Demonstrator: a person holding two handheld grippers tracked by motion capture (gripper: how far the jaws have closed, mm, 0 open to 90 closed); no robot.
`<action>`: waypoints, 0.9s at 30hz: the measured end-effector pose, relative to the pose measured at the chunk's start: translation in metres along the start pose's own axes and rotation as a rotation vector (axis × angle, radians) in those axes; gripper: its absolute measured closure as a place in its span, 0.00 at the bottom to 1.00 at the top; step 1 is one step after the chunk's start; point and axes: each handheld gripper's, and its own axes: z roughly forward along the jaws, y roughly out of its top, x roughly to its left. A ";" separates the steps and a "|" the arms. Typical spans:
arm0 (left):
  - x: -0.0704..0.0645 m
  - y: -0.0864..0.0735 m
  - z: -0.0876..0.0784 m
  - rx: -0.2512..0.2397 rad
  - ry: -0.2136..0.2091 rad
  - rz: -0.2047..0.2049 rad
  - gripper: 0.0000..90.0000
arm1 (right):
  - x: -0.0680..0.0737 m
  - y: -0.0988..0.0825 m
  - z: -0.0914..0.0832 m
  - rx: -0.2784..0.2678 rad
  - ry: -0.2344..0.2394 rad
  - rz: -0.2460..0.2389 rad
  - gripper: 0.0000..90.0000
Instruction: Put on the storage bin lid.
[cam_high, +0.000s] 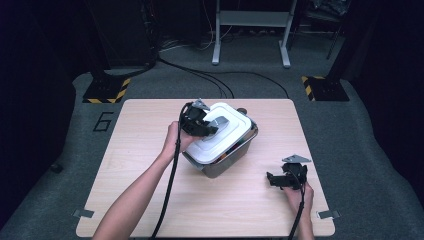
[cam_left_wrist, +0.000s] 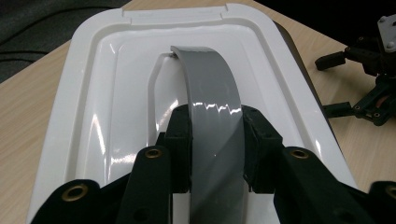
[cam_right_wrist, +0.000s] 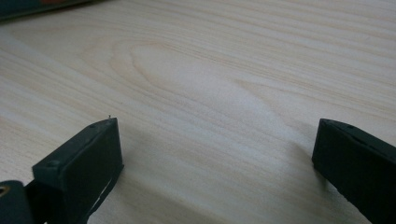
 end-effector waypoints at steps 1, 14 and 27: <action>-0.001 0.000 0.002 0.000 -0.001 0.005 0.75 | 0.000 0.000 0.000 0.000 0.000 -0.001 0.01; -0.014 0.001 0.015 0.002 -0.023 0.019 0.75 | 0.000 0.000 0.000 0.000 0.000 0.000 0.01; -0.016 -0.002 0.018 0.021 -0.021 0.043 0.74 | 0.000 0.000 0.000 0.000 0.000 0.000 0.01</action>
